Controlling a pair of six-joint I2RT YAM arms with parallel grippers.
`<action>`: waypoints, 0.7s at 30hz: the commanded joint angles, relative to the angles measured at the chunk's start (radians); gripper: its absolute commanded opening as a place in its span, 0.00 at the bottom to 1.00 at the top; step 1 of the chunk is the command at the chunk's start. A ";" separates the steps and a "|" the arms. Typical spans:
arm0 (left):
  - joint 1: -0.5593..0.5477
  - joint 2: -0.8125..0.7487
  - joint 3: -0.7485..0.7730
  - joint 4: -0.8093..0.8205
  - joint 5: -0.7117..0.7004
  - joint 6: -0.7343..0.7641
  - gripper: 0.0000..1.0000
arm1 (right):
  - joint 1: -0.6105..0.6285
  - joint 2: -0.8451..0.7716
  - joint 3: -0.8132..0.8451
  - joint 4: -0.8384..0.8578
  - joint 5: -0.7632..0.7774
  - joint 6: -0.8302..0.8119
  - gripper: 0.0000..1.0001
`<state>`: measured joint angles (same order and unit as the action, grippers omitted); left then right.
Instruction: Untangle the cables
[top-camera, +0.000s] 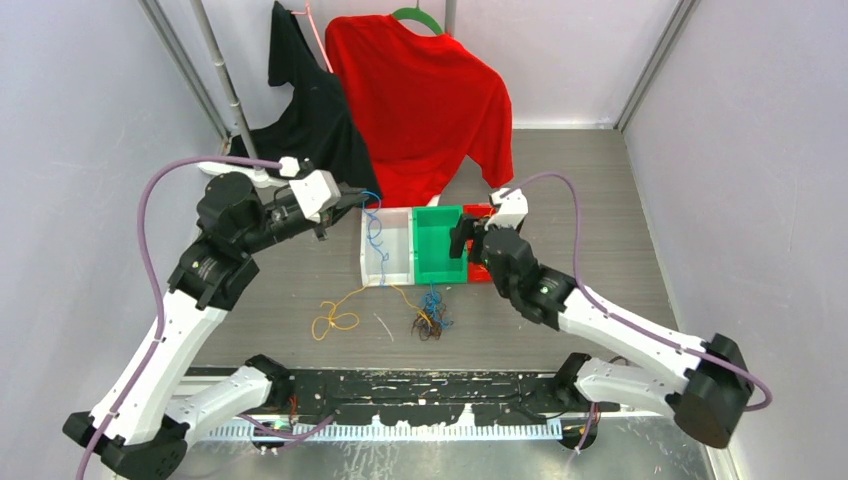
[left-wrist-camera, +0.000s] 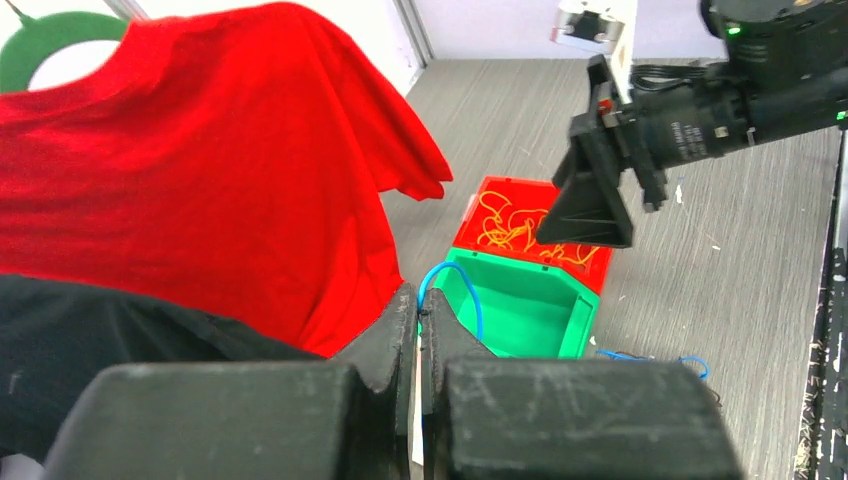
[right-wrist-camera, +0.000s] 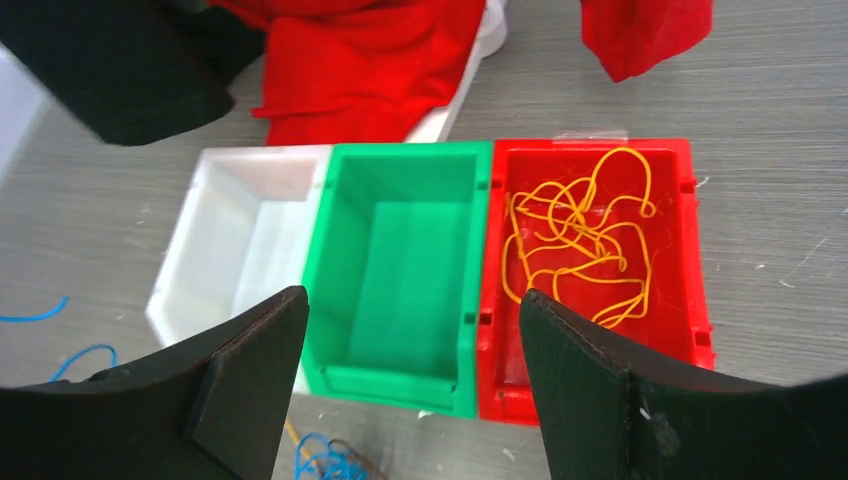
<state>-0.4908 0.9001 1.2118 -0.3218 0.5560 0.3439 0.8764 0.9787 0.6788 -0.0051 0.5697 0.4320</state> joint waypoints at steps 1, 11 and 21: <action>-0.001 0.004 0.011 0.087 0.020 0.002 0.00 | -0.063 0.145 0.112 -0.016 -0.014 -0.028 0.82; 0.000 -0.009 0.003 0.083 0.024 0.018 0.00 | -0.151 0.512 0.253 -0.025 -0.040 -0.054 0.67; 0.000 -0.031 -0.015 0.083 0.033 0.026 0.00 | -0.187 0.625 0.315 -0.014 -0.002 -0.002 0.39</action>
<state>-0.4908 0.8951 1.2007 -0.2985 0.5671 0.3553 0.7021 1.5959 0.9424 -0.0555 0.5251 0.3958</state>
